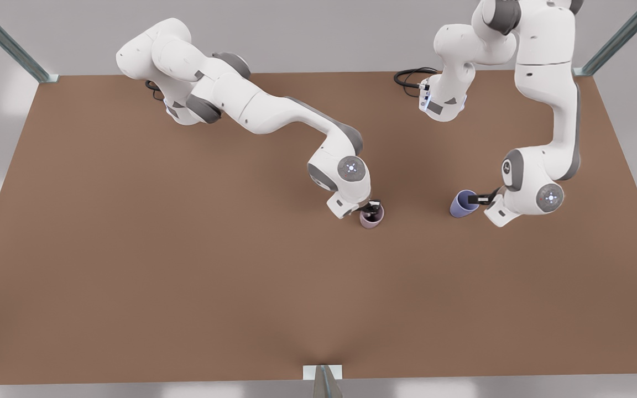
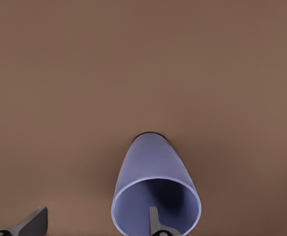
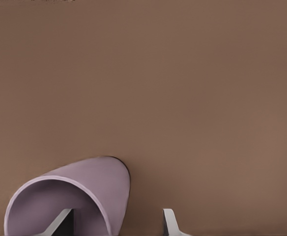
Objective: Stack the cups, with the pink cup at the bottom and the purple cup at the top
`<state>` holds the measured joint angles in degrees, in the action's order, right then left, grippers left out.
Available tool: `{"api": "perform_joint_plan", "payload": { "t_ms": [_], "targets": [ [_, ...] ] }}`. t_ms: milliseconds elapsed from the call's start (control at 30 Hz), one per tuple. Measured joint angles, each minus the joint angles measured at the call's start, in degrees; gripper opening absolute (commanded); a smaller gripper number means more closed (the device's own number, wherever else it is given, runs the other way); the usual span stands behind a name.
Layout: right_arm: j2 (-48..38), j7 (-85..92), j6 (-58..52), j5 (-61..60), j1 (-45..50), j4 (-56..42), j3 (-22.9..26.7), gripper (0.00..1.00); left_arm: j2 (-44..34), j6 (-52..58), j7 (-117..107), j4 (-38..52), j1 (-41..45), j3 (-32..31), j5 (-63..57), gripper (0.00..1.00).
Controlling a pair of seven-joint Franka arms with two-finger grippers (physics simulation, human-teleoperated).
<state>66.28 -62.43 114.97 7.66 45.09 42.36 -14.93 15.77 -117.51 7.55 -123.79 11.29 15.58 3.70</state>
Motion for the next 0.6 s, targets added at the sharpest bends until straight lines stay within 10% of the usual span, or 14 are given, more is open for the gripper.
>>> {"api": "perform_joint_plan", "payload": {
  "t_ms": [233, 367, 500, 600],
  "targets": [
    [-18.4, -3.0, -4.9, 1.9, -7.9, 6.0, 4.6, 1.00, 1.7, -3.5, 0.2, -1.2, 0.0, -0.9, 0.2, 1.00],
    [-40.3, 1.4, -12.9, -1.0, -30.2, 23.4, 5.6, 1.00, 2.3, -5.4, 0.0, -1.3, 0.1, -2.2, 0.0, 0.38],
    [-58.0, 10.9, -16.8, -4.1, -45.4, 44.6, 7.0, 1.00, 2.4, -6.1, -1.0, -1.3, 0.0, -2.4, -1.2, 0.21],
    [-55.1, 18.3, -18.0, -6.0, -47.3, 43.0, 11.2, 1.00, 2.4, -6.2, -1.2, -1.1, 0.1, -3.0, -0.6, 0.21]
  ]
}}
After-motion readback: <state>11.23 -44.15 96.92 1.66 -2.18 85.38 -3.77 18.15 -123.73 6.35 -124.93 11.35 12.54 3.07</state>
